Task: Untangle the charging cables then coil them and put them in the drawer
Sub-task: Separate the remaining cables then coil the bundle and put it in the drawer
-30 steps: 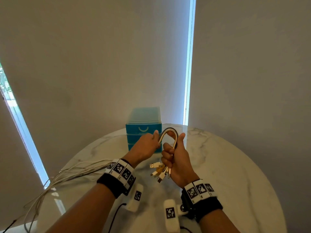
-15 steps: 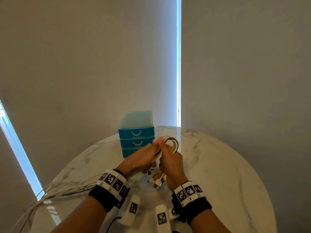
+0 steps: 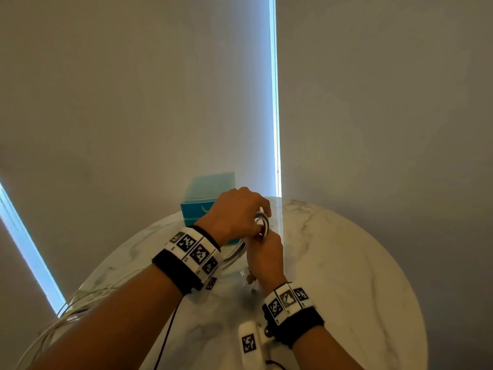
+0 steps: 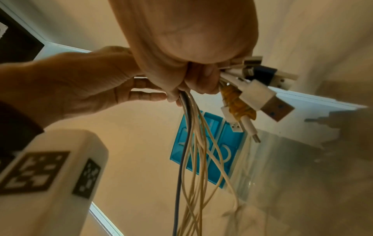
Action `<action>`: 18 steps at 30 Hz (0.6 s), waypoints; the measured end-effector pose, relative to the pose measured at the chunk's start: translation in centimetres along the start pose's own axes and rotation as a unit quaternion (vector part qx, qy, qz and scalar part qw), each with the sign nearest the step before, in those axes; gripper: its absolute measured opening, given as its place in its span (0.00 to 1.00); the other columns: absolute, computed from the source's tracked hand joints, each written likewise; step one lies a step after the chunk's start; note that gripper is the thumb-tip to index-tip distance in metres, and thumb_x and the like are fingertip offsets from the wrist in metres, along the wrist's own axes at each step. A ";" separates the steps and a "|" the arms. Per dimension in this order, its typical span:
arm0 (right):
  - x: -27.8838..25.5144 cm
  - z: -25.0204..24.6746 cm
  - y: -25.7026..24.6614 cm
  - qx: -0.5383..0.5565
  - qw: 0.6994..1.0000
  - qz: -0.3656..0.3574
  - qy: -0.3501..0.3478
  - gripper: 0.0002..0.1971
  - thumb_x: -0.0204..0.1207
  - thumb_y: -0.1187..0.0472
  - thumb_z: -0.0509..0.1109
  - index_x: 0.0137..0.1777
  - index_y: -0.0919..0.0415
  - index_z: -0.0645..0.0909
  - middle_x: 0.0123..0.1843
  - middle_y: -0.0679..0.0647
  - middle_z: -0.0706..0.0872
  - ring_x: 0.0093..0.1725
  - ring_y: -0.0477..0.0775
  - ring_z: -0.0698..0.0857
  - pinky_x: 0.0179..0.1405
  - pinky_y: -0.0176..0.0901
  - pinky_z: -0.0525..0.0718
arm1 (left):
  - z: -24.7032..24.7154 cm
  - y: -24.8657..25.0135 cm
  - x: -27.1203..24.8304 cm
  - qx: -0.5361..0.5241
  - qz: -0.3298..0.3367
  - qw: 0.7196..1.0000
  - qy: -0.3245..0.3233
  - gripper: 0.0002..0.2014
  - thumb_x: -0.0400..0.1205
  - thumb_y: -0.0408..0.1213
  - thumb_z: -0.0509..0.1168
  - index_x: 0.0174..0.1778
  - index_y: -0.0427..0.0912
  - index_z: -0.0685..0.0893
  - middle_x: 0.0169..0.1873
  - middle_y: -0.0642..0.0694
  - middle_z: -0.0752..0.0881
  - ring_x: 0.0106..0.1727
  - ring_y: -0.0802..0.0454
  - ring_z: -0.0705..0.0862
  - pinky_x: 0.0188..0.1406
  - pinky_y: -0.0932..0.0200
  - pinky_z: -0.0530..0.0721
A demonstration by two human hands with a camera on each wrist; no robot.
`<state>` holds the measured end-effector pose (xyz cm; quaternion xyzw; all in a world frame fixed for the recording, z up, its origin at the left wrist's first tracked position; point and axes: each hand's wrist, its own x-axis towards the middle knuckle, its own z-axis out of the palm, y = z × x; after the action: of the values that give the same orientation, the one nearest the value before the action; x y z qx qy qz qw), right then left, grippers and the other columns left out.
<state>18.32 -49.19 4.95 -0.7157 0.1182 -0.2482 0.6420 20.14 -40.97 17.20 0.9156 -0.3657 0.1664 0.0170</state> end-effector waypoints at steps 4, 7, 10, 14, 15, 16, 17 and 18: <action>0.1 -0.1 -0.3 -0.016 1.000 -0.002 0.007 0.15 0.91 0.56 0.69 0.39 0.49 0.82 0.33 0.48 0.86 0.32 0.51 0.85 0.42 0.51 0.92 | 0.5 1.0 0.6 0.001 -0.032 0.999 0.022 0.16 0.80 0.45 0.81 0.63 0.59 0.93 0.58 0.50 0.93 0.55 0.51 0.92 0.62 0.49 0.92; -0.1 -0.3 -0.9 -0.026 0.999 -0.035 0.009 0.13 0.89 0.51 0.73 0.40 0.46 0.83 0.33 0.43 0.87 0.33 0.45 0.87 0.38 0.41 0.87 | -0.2 0.9 1.0 -0.027 -0.058 0.997 0.030 0.12 0.81 0.41 0.82 0.60 0.55 0.96 0.55 0.49 0.95 0.50 0.51 0.93 0.62 0.51 0.92; -0.2 -0.5 -1.3 -0.026 0.998 -0.047 -0.010 0.10 0.86 0.46 0.75 0.44 0.46 0.86 0.35 0.43 0.89 0.35 0.46 0.90 0.38 0.40 0.88 | -1.4 0.2 0.8 -0.091 -0.075 0.992 0.032 0.10 0.79 0.37 0.84 0.54 0.53 0.98 0.49 0.50 0.96 0.46 0.54 0.93 0.61 0.55 0.92; -0.1 -1.1 -1.9 0.042 0.993 0.079 -0.079 0.13 0.85 0.44 0.77 0.52 0.54 0.89 0.33 0.52 0.91 0.26 0.53 0.86 0.35 0.53 0.92 | -1.2 0.7 0.2 -0.088 -0.046 0.993 0.064 0.12 0.82 0.38 0.80 0.60 0.51 0.97 0.55 0.49 0.96 0.51 0.52 0.93 0.67 0.53 0.90; -0.3 -1.4 -2.0 0.076 0.984 0.120 -0.106 0.13 0.86 0.45 0.76 0.51 0.55 0.89 0.28 0.52 0.88 0.23 0.54 0.83 0.33 0.53 0.90 | -1.1 1.0 0.2 -0.071 -0.028 0.995 0.061 0.12 0.83 0.38 0.80 0.62 0.50 0.97 0.57 0.49 0.96 0.53 0.52 0.93 0.68 0.53 0.89; -0.4 -1.6 -1.9 0.107 0.973 0.157 -0.130 0.13 0.86 0.46 0.76 0.49 0.56 0.88 0.25 0.53 0.85 0.23 0.55 0.82 0.34 0.54 0.89 | -1.2 1.3 0.2 -0.055 -0.012 0.997 0.056 0.12 0.83 0.39 0.79 0.63 0.51 0.97 0.58 0.49 0.96 0.55 0.52 0.93 0.69 0.52 0.89; -0.5 -1.7 -1.8 0.131 0.962 0.185 -0.150 0.14 0.86 0.47 0.76 0.47 0.57 0.88 0.24 0.54 0.83 0.25 0.55 0.82 0.37 0.55 0.88 | -1.2 1.5 0.3 -0.040 0.004 0.998 0.048 0.12 0.84 0.39 0.79 0.63 0.51 0.96 0.58 0.50 0.96 0.56 0.52 0.93 0.69 0.51 0.89; -0.5 -1.7 -1.7 0.146 0.954 0.202 -0.165 0.15 0.86 0.47 0.76 0.46 0.58 0.88 0.26 0.55 0.84 0.27 0.55 0.83 0.40 0.56 0.88 | -1.4 1.6 0.3 -0.029 0.018 0.999 0.041 0.12 0.84 0.40 0.79 0.63 0.52 0.96 0.58 0.50 0.96 0.56 0.52 0.93 0.68 0.50 0.89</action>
<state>16.73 -50.17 6.55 -0.6062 0.1150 -0.0059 0.7870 18.91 -42.11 18.47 0.9004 -0.3854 0.1939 0.0555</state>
